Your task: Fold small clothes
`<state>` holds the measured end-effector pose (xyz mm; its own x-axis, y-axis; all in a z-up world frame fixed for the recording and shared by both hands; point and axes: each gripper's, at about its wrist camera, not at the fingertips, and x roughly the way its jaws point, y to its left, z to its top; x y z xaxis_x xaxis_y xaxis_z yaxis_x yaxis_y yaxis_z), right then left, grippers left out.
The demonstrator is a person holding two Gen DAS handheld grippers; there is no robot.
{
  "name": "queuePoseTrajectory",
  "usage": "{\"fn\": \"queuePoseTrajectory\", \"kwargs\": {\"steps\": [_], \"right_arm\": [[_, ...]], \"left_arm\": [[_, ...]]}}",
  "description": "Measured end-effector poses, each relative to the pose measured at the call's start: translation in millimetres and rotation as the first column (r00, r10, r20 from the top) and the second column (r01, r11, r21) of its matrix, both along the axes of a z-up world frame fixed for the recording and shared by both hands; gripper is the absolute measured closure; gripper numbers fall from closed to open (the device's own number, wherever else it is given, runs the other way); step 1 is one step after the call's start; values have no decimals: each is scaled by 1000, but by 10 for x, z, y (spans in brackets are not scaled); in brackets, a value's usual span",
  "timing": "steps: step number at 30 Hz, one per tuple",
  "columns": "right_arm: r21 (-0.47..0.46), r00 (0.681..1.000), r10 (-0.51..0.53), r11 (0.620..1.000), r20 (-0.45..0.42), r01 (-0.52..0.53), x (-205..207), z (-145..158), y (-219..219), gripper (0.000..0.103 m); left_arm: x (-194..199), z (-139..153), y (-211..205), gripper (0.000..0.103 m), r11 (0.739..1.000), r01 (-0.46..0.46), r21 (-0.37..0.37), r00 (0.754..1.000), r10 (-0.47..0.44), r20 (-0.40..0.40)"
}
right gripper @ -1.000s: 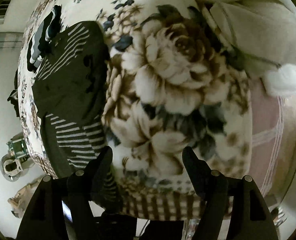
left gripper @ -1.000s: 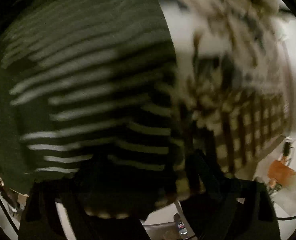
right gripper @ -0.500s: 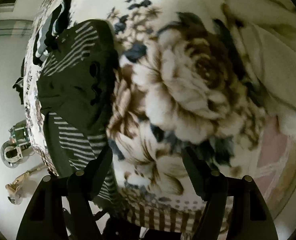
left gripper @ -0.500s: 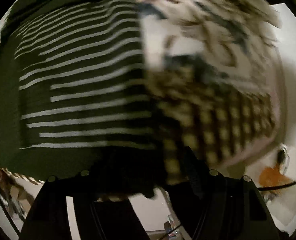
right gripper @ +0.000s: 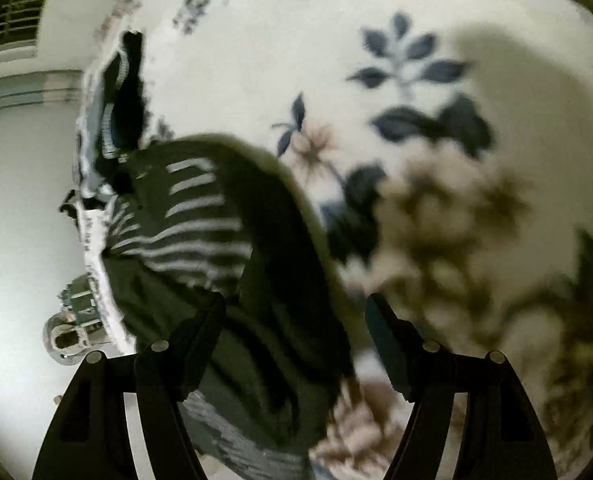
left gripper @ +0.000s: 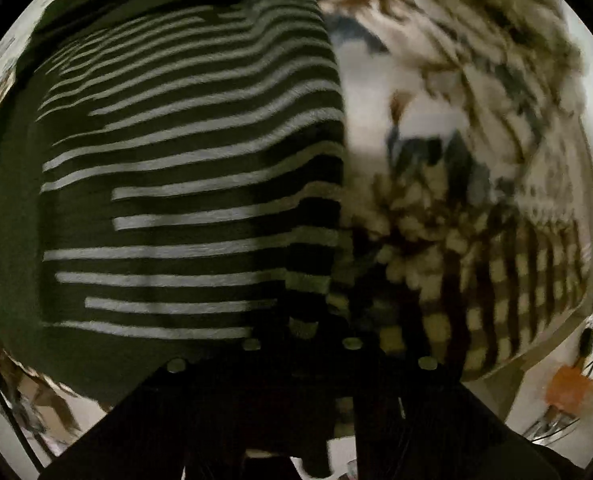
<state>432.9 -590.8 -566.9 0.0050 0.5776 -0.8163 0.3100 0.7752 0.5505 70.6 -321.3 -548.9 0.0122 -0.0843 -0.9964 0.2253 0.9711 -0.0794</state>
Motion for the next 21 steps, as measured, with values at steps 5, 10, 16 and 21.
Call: {"fn": "queuePoseTrajectory", "kwargs": {"steps": [5,10,16,21], "right_arm": [[-116,996,89,989,-9,-90,97,44,349,95],[-144,993,114,983,22,-110,171,484,511,96],[-210,982,177,965,71,-159,444,1258,1064,97],[-259,955,271,937,119,-234,804,1761,2202,97]], "left_arm": [[-22,420,327,97,993,-93,-72,994,97,50],[17,843,837,97,956,-244,-162,962,260,81],[81,1192,1484,98,869,-415,-269,887,452,93],[125,1100,2278,98,775,-550,-312,799,597,74]]}}
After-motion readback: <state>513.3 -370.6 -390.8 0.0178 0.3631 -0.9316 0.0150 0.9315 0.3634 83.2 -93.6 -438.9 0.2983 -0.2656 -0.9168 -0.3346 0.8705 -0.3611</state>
